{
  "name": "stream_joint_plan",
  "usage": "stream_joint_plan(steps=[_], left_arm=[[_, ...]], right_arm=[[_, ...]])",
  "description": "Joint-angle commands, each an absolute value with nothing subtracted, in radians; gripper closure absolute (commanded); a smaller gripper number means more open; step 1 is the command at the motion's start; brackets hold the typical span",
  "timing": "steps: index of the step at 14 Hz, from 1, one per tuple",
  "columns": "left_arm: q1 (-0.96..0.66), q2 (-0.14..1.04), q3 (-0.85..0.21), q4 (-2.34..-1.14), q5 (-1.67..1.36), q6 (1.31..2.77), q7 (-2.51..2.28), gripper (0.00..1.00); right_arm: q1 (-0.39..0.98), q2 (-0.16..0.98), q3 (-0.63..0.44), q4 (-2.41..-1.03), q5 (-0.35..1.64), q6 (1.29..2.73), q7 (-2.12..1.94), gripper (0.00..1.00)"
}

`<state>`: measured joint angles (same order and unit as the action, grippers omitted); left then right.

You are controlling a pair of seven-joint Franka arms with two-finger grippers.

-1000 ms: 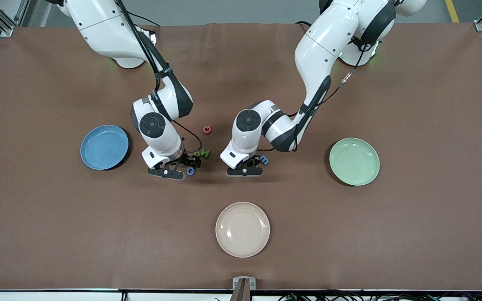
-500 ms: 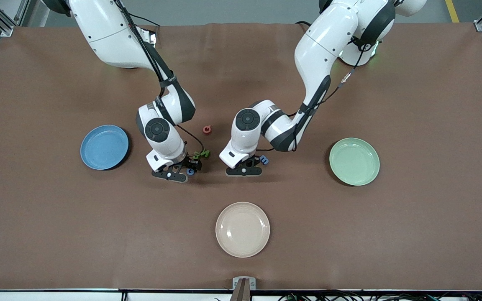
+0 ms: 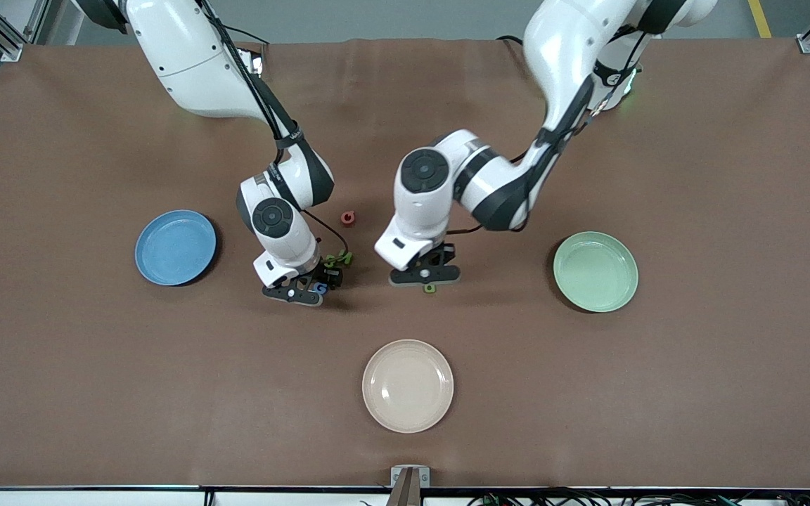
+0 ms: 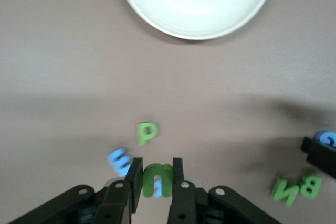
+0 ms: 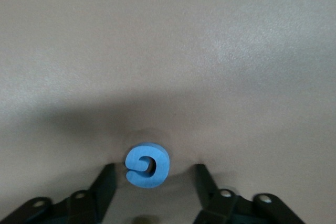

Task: Sort uppercase to blue plate, lowercase to green plate
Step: 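Carry the n to the green plate while the right gripper grasps the G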

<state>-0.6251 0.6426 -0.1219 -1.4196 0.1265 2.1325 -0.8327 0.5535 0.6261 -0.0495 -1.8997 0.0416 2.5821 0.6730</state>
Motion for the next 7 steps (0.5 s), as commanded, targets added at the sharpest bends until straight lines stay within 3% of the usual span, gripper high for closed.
stream_joint_plan(steps=[1,7], left_arm=[[-0.465,0.456,-0.193,-1.691,0.097,2.146,-0.685,0.95],[-0.180,0.282,-0.252,-1.989,0.104,2.221,-0.369,0.95]], right_arm=[[0.563,0.644,-0.054,-1.885,0.055,2.585,0.686,0.51],[0.560,0.646,-0.054,-1.872,0.055,2.589,0.686,0.55]])
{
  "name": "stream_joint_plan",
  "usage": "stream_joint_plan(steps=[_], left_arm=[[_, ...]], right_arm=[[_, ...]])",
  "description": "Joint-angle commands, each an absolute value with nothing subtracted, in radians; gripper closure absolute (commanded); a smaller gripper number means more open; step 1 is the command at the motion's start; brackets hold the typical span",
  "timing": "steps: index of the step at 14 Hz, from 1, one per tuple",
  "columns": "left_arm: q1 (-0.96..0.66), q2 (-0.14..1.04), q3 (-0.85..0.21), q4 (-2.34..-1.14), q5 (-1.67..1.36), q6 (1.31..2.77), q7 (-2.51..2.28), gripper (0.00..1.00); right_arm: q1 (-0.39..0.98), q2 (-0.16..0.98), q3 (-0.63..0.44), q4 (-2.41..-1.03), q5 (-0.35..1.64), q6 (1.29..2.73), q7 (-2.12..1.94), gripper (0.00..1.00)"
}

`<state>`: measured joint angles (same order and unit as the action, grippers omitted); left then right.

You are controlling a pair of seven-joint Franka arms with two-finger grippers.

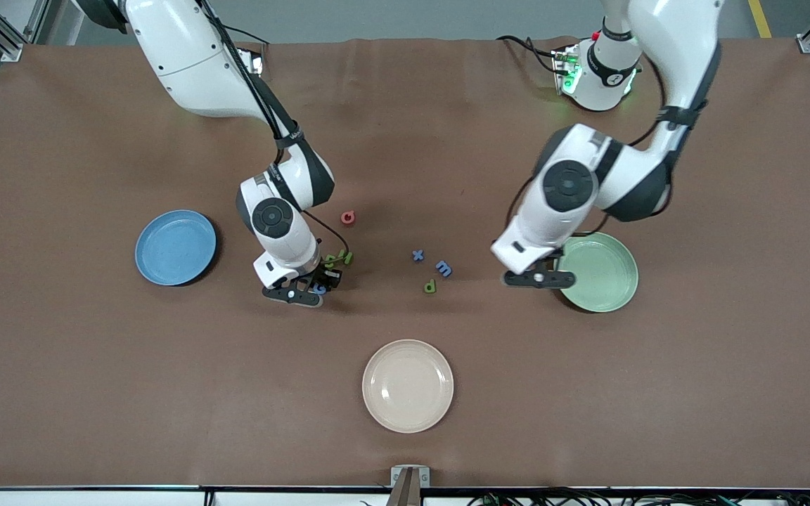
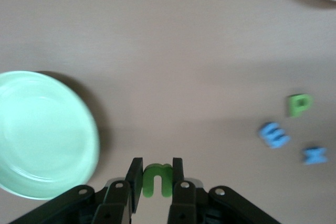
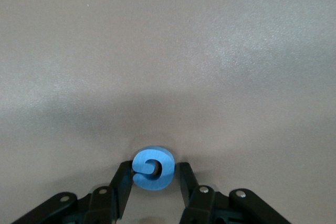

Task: Sort uppercase to blue plate, lowercase to green plate
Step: 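Carry the n to the green plate while the right gripper grasps the G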

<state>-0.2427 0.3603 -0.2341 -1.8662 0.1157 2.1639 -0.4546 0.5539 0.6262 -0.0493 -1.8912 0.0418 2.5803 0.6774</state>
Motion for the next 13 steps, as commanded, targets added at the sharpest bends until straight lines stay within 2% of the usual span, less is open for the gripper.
stream_joint_plan(steps=[1,5,9,10,11,12,13], left_arm=[[-0.146,0.279,-0.252,-2.029,0.106,2.259,-0.323,0.95],[-0.063,0.293,-0.250,-2.186,0.138,2.488,-0.224,0.94],[-0.002,0.336,-0.250,-2.249,0.218,2.600,-0.209,0.94],[0.003,0.345,-0.250,-2.255,0.221,2.612,-0.207,0.93],[0.005,0.353,-0.250,-2.258,0.221,2.617,-0.207,0.92],[0.005,0.359,-0.250,-2.261,0.221,2.617,-0.207,0.92],[0.005,0.364,-0.250,-2.266,0.221,2.620,-0.207,0.92]], right_arm=[[0.560,0.650,-0.054,-1.864,0.055,2.589,0.686,0.55],[0.561,0.673,-0.054,-1.841,0.052,2.591,0.686,0.54],[0.560,0.673,-0.054,-1.838,0.046,2.591,0.684,0.56],[0.555,0.675,-0.054,-1.838,0.045,2.589,0.683,0.67],[0.554,0.673,-0.054,-1.839,0.044,2.586,0.681,0.84],[0.551,0.670,-0.054,-1.839,0.044,2.577,0.681,0.96],[0.549,0.667,-0.055,-1.839,0.044,2.573,0.670,0.99]])
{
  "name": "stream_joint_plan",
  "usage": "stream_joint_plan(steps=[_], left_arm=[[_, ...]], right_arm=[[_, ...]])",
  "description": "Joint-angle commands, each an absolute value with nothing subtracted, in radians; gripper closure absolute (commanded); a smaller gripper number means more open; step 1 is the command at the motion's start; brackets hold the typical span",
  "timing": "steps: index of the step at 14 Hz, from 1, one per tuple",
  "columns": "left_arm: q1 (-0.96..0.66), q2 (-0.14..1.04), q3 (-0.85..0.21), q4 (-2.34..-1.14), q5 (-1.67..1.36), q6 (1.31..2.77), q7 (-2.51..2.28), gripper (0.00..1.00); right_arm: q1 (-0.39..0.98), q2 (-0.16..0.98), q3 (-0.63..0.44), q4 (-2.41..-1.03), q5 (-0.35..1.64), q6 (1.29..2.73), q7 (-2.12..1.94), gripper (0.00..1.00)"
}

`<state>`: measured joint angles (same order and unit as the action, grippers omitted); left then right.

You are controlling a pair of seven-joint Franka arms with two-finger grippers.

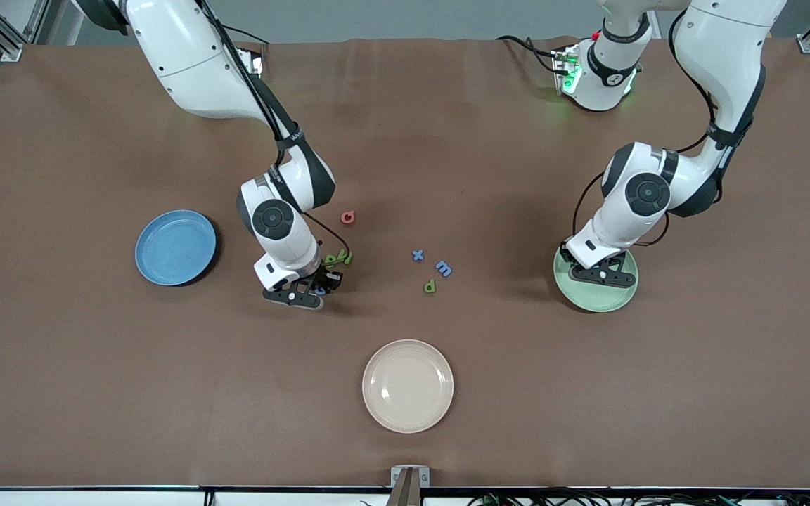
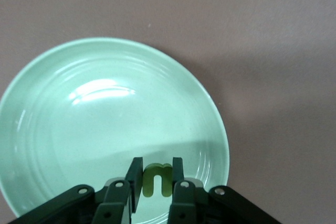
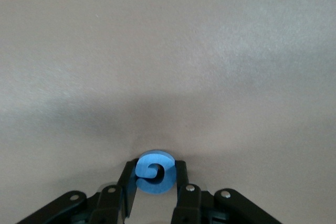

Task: Sort uppercase to blue plate, lowercase to green plate
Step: 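Release the n on the green plate while the right gripper drops the G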

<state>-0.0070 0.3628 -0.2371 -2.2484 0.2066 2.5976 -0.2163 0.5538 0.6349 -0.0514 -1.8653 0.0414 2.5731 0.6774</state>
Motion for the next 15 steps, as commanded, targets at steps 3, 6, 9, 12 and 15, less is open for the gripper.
stream_joint_plan(steps=[3,6,9,12,15], left_arm=[[0.003,0.365,-0.250,-2.272,0.224,2.623,-0.209,0.72],[-0.005,0.362,-0.250,-2.266,0.227,2.623,-0.210,0.12],[-0.044,0.353,-0.253,-2.244,0.227,2.622,-0.230,0.01],[-0.121,0.351,-0.255,-2.198,0.227,2.619,-0.329,0.01],[-0.233,0.365,-0.253,-2.125,0.225,2.612,-0.492,0.01]], right_arm=[[0.546,0.646,-0.069,-1.827,0.035,2.487,0.661,0.99],[0.528,0.594,-0.096,-1.833,0.035,2.370,0.556,0.99],[0.451,0.491,-0.098,-1.911,0.035,2.318,0.402,0.99],[0.365,0.396,-0.100,-2.044,0.035,2.335,0.274,0.99],[0.260,0.307,-0.100,-2.149,0.035,2.342,0.108,0.99]])
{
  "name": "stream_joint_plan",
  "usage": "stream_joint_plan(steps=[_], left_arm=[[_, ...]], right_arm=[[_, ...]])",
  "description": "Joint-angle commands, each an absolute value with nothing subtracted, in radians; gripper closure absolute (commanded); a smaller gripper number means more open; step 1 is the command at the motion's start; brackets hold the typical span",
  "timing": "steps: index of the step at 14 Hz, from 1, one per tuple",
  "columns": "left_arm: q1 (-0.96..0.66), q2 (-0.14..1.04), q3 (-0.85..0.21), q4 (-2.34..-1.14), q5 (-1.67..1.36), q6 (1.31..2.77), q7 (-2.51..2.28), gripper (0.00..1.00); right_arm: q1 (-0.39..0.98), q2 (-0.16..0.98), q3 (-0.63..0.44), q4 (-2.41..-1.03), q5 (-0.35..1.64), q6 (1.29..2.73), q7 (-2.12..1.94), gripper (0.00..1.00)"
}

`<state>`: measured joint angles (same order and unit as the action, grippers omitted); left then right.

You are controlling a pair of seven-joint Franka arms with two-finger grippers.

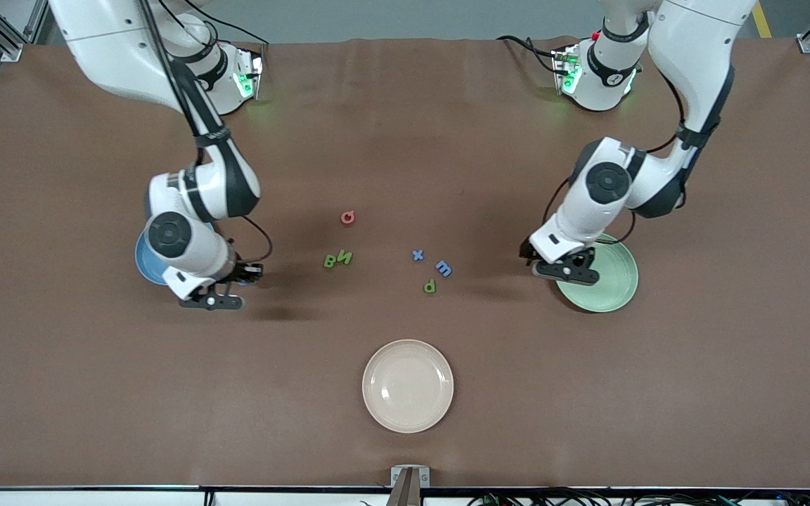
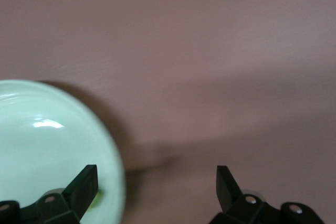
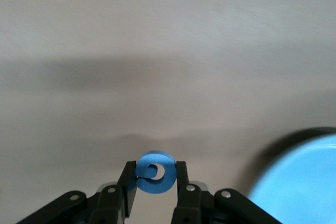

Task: Sort uppercase to blue plate, lowercase to green plate
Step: 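Release the n on the green plate while the right gripper drops the G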

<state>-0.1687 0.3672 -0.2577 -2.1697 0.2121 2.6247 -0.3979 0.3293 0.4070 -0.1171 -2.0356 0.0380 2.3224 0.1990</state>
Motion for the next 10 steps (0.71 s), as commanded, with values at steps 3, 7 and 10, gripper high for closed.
stream_joint_plan(steps=[3,7,10], left_arm=[[-0.334,0.431,-0.253,-2.013,0.225,2.574,-0.622,0.01],[-0.449,0.572,-0.250,-1.849,0.225,2.534,-0.710,0.01],[-0.512,0.698,-0.241,-1.709,0.232,2.533,-0.814,0.01]], right_arm=[[0.164,0.247,-0.098,-2.235,0.037,2.355,-0.017,0.99],[0.074,0.215,-0.098,-2.354,0.035,2.439,-0.116,0.98],[0.066,0.209,-0.100,-2.416,0.037,2.500,-0.126,0.86]])
